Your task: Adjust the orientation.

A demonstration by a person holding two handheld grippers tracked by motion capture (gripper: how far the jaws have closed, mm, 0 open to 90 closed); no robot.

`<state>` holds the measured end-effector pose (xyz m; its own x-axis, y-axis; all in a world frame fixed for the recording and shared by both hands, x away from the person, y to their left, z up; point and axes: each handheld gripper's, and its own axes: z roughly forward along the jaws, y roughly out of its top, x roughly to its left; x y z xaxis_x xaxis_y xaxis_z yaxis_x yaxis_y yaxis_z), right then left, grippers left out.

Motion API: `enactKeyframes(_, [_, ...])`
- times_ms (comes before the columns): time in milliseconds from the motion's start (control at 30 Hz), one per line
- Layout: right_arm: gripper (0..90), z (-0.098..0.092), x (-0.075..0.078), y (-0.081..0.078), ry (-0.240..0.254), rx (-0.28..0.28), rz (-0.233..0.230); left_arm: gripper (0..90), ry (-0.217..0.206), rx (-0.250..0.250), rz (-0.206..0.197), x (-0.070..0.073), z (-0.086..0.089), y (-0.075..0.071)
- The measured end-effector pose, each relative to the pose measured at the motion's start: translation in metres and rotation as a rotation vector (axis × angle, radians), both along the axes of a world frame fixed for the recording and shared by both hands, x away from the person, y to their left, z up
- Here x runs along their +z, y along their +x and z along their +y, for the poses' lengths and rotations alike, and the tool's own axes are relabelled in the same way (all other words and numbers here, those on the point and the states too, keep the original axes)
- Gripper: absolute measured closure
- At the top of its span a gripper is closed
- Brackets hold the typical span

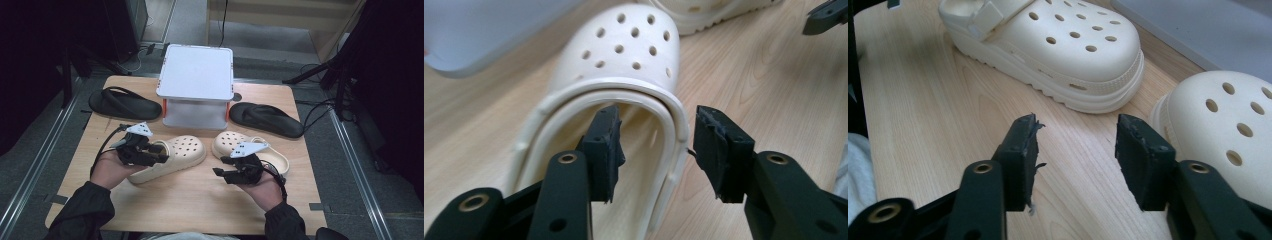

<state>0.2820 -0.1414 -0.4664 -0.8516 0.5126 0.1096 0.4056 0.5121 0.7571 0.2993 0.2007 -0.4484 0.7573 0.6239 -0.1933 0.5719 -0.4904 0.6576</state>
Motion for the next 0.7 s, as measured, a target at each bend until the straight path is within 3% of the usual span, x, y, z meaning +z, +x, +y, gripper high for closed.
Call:
enactKeyframes(100, [56.6, 0.002, 0.000, 0.000, 0.013, -0.017, 0.007, 59.7, -0.011, 0.008, -0.011, 0.006, 0.012, 0.001])
enactKeyframes(167, [64.1, 0.005, 0.001, 0.001, 0.039, -0.039, 0.011, 72.4, -0.006, 0.014, -0.010, 0.008, 0.018, 0.002])
enactKeyframes(200, [64.1, 0.005, 0.001, 0.001, 0.039, -0.039, 0.011, 72.4, -0.005, 0.012, -0.006, 0.009, 0.021, 0.003])
enactKeyframes(233, [70.2, 0.008, 0.002, 0.001, 0.052, -0.047, 0.021, 80.2, 0.001, 0.019, -0.007, 0.009, 0.024, 0.004])
enactKeyframes(333, [77.1, 0.012, 0.001, 0.001, 0.053, -0.051, 0.026, 88.2, 0.011, 0.039, 0.000, 0.006, 0.034, 0.009])
enactKeyframes(400, [88.3, 0.020, 0.000, 0.002, 0.039, -0.051, 0.032, 89.9, 0.017, 0.046, 0.003, 0.004, 0.039, 0.014])
enactKeyframes(567, [90.0, 0.030, -0.003, 0.007, 0.050, -0.050, 0.043, 90.0, 0.007, 0.060, 0.034, -0.003, 0.049, 0.029])
enactKeyframes(700, [90.0, 0.043, -0.002, 0.012, 0.048, -0.051, 0.040, 90.0, 0.025, 0.055, 0.022, -0.003, 0.047, 0.040])
